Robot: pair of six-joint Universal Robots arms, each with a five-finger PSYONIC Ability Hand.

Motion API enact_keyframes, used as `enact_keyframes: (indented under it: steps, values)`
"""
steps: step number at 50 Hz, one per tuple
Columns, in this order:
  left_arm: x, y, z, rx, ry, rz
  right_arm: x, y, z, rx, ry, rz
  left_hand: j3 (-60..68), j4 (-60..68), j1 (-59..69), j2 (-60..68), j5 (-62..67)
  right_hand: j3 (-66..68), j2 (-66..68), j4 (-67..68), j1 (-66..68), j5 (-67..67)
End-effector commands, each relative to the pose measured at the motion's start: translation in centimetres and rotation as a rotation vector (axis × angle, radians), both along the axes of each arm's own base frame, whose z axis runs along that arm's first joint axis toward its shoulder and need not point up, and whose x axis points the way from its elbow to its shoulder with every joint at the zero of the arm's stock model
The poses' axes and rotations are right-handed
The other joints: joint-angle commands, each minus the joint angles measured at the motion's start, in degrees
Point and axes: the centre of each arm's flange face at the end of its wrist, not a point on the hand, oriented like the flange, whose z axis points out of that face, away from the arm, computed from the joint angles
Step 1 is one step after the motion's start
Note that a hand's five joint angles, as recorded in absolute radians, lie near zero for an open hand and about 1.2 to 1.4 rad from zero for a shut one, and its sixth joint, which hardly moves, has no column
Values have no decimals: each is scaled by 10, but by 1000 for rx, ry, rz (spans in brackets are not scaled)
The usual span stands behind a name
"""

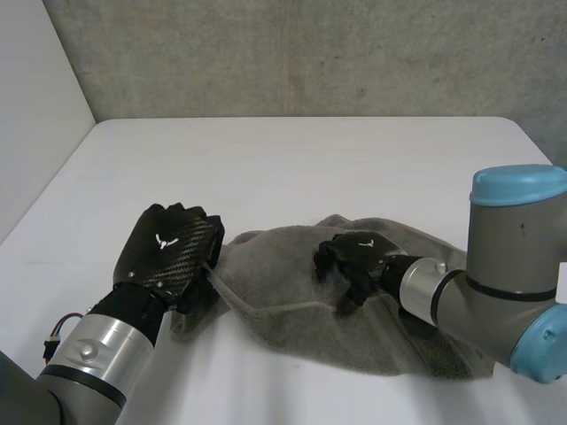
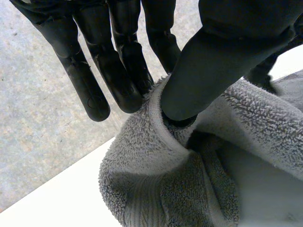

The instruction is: Fold the towel.

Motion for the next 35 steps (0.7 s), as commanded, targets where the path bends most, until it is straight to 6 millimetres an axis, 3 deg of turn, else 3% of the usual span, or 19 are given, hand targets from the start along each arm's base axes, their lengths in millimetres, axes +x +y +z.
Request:
enact_keyframes:
  steps: [1,13,20,27,35]
  values:
    - [1,1,0,-3,3,0,6,3,-3,11,-35,5,102,101,116,102,113,-203,-204,-204,-218,-190]
    - [1,0,1,-7,5,3,10,7,-15,47,-21,19,102,101,116,102,113,-203,-204,-204,-218,-190]
    - [4,-5,3,-16,11,22,15,17,-23,81,-4,45,102,101,116,102,113,-36,-37,-37,-50,-23]
    - [11,-18,4,-21,14,69,16,33,-22,180,13,119,102,101,116,102,113,1,0,0,-13,14]
    - [16,-28,5,-39,23,103,14,34,-23,156,48,143,102,101,116,102,113,194,193,193,180,207]
